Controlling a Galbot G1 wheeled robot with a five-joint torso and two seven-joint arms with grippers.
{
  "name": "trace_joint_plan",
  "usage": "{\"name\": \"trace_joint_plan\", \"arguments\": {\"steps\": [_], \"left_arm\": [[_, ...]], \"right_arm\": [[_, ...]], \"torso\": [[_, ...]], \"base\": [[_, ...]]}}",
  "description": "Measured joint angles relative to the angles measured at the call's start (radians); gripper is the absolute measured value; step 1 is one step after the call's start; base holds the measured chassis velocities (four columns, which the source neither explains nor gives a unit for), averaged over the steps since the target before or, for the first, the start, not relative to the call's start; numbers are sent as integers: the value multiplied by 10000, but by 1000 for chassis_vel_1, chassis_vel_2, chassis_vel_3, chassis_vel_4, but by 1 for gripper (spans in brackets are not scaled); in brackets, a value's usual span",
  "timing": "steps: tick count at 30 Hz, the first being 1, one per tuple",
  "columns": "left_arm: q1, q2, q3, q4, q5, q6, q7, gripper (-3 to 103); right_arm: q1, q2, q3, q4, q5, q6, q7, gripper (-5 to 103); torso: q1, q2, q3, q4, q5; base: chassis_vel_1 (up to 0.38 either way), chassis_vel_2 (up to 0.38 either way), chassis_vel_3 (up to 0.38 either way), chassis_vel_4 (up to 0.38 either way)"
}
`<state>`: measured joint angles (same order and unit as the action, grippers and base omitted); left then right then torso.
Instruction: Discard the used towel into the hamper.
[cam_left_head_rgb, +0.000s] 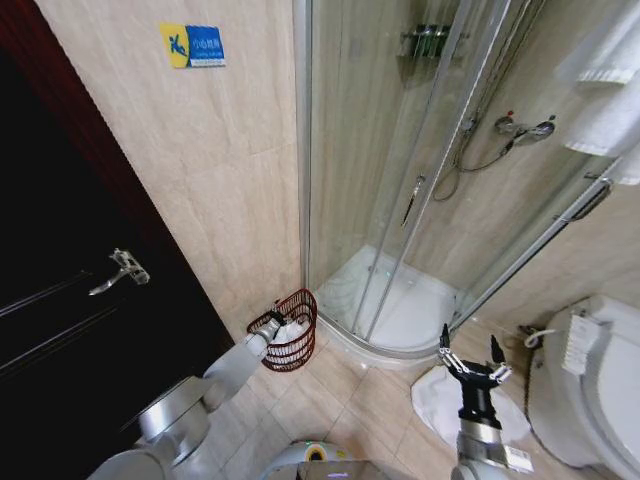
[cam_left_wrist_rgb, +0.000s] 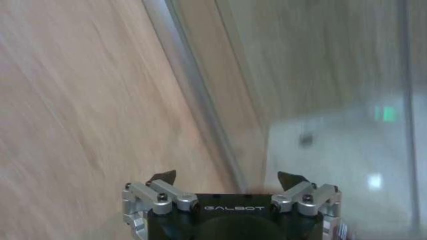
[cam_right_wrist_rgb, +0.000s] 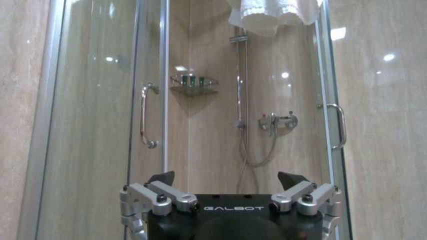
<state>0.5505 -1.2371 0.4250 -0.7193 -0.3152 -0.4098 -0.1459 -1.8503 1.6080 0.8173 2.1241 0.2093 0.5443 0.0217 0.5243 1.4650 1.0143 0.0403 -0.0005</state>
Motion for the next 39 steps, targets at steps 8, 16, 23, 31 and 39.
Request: {"name": "trace_joint_plan", "arguments": {"steps": [8, 16, 23, 31, 39], "left_arm": [[2639, 2989, -2333, -6510, -1930, 1911, -238, 100], [6331, 4289, -6223, -10740, -2217, 2816, 413, 100], [8854, 3988, -8819, -13331, -3020, 3861, 119, 100], [10367, 1742, -11356, -15329, -3552, 5046, 544, 100], [11404, -694, -11808, -16578, -2443, 4634, 1662, 100]], "right_arm": [[-19, 0, 237, 1329, -5, -1210, 5, 100], [-224, 0, 331, 2504, 605, -2289, -54, 100], [-408, -1, 493, 3426, 1670, -3441, -400, 100], [199, -210, 233, 3826, 1740, -5126, -593, 100], [238, -41, 258, 3815, 831, -4435, -1807, 100]], "torso": [[0, 0, 0, 7, 4], [-2, 1, -2, 5, 2], [-3, 1, -1, 3, 2], [-1, 1, -1, 5, 8], [-1, 1, 0, 4, 3]], "base": [[0, 0, 0, 0], [0, 0, 0, 0], [0, 0, 0, 0], [0, 0, 0, 0], [0, 0, 0, 0]]}}
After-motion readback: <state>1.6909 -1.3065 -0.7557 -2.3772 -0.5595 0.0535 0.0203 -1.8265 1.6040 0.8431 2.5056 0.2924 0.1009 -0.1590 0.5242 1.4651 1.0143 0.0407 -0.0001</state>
